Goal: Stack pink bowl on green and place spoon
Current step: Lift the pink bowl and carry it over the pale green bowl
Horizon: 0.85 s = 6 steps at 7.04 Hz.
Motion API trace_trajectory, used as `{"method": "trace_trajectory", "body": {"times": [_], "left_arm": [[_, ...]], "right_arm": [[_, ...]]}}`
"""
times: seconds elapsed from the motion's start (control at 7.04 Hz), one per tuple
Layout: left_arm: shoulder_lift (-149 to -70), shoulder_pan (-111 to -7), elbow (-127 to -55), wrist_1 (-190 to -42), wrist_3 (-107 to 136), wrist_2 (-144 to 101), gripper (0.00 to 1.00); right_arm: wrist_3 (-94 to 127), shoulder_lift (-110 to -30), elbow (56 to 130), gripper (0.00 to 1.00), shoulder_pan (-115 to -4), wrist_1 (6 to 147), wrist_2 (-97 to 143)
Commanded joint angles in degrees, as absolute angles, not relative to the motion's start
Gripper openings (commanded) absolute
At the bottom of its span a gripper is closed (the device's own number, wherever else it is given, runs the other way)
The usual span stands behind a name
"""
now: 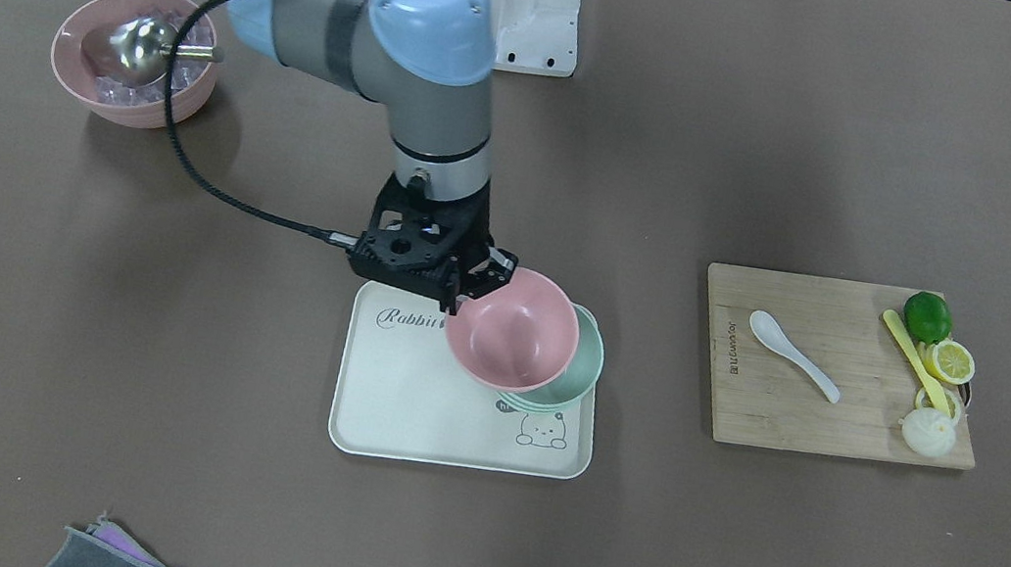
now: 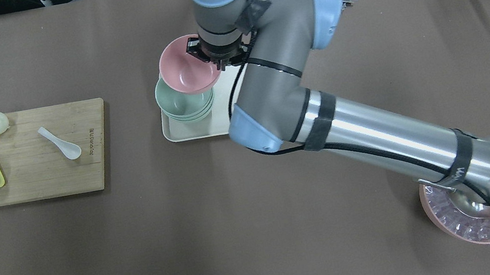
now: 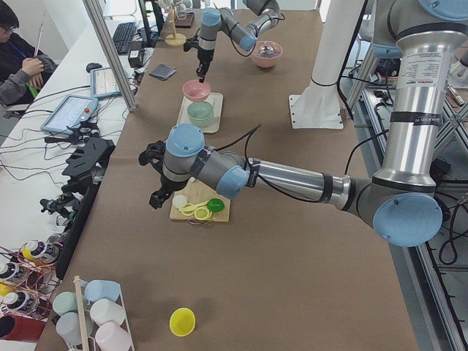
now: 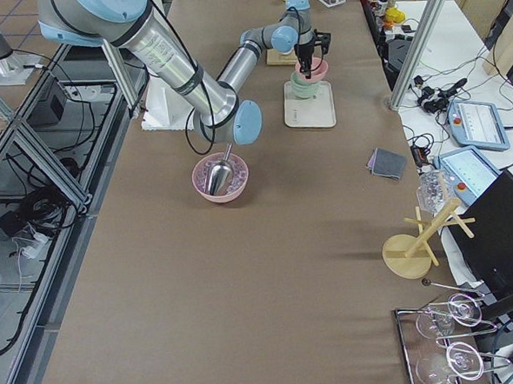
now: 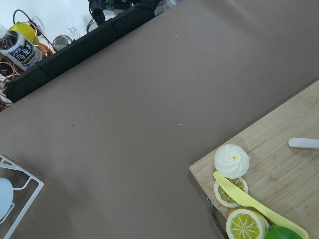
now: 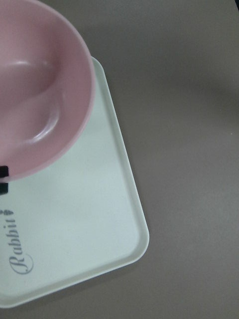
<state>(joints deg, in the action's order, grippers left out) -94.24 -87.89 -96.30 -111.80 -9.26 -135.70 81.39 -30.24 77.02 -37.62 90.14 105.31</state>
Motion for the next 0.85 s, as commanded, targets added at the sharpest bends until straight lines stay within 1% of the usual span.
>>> {"method": "trace_trajectory", "body": {"times": [0.0, 0.71], "left_arm": [[-94.22, -87.89, -96.33, -111.80, -9.23, -135.70, 0.98], [-94.31, -87.89, -96.24, -111.80, -9.23, -135.70, 0.98]], "right_arm": [[82.97, -24.78, 68.91, 0.00, -35.25, 90.44, 103.62], [81.48, -26.54, 68.64, 0.00, -34.89, 90.18, 103.27]]}}
